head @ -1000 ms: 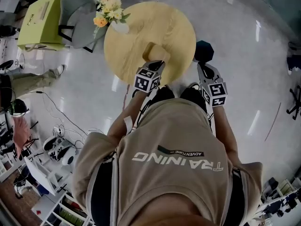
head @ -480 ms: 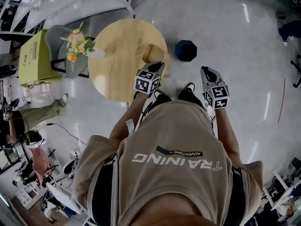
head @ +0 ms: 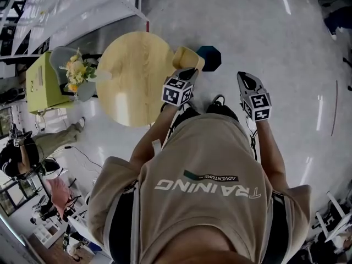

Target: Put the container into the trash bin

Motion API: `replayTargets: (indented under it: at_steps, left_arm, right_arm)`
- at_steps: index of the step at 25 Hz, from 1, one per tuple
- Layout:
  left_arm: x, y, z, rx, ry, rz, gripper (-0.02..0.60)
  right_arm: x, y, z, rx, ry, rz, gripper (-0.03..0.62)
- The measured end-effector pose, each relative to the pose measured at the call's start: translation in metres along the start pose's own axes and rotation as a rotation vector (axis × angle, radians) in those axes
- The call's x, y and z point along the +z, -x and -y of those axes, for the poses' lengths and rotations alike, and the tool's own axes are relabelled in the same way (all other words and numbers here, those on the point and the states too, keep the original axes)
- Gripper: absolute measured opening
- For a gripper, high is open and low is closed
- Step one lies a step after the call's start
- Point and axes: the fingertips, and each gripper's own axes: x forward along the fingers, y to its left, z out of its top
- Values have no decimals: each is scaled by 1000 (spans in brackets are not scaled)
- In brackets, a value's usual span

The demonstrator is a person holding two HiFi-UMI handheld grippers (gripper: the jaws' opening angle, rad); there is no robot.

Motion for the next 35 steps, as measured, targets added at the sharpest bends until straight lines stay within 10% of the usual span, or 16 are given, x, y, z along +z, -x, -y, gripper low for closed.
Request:
replayTargets:
  at_steps: [23, 35]
  left_arm:
    - [50, -70, -26, -146, 23, -35, 26]
    - [9, -130, -44, -232, 32, -169, 26]
  right_arm:
    - [31, -44, 77, -126, -49, -73, 5]
    - [30, -119, 57, -54, 35, -152, 5]
